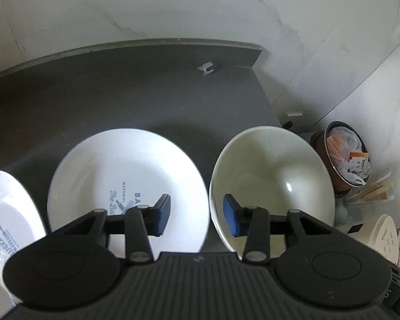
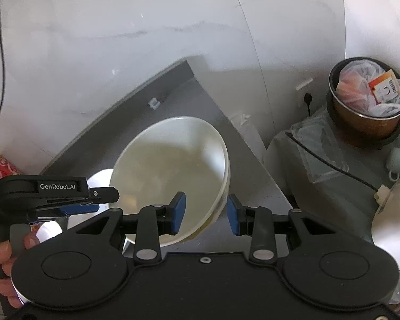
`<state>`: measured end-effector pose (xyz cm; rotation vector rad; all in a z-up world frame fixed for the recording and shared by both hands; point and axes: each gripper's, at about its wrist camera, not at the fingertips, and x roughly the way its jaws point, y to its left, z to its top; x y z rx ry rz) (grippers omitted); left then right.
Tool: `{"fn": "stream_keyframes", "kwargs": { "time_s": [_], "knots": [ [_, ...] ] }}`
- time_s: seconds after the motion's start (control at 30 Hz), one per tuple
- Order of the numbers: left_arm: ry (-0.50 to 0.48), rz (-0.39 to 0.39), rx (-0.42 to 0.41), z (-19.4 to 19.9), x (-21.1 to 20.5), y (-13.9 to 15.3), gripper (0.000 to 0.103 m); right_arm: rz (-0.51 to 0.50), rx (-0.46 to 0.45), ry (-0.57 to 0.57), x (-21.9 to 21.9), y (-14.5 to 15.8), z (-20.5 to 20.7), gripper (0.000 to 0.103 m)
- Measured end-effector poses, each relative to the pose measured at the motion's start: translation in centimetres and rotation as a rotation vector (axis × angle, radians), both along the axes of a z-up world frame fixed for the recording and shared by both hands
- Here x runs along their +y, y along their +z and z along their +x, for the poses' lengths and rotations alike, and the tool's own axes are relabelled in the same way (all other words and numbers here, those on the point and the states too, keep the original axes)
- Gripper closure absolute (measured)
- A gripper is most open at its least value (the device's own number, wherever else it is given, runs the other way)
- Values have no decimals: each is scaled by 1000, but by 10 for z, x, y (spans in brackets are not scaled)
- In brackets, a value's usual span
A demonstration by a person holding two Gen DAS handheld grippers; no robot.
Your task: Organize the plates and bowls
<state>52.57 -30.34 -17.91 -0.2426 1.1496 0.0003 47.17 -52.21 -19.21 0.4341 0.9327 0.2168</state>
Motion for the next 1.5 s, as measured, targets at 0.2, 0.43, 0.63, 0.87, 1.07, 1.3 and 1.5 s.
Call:
{"fn": "stream_keyframes", "kwargs": {
  "time_s": [0.2,0.43,0.63,0.87,1.07,1.3,1.5],
  "knots": [
    [4,-32,18,9,1,-13,77,-11,42,-6,5,-12,13,76],
    [-28,-63,-7,5,-4,-3,99,-54,22,-6,5,-7,7,85],
    [-49,-85,-27,-8,3,15,99,-67,-37,-11,6,16,-11,85],
    [-75,-111,-71,-29,18,44,98,-94,-118,-21,13,50,-42,85],
    [-105,-124,-106,-56,35,72,98,-112,-161,-36,29,74,-72,85],
    [-139,-140,-127,-82,54,90,98,-128,-178,-48,48,90,-109,84],
    [-168,-148,-124,-107,69,95,98,-133,-172,-54,63,93,-141,83]
  ]
}}
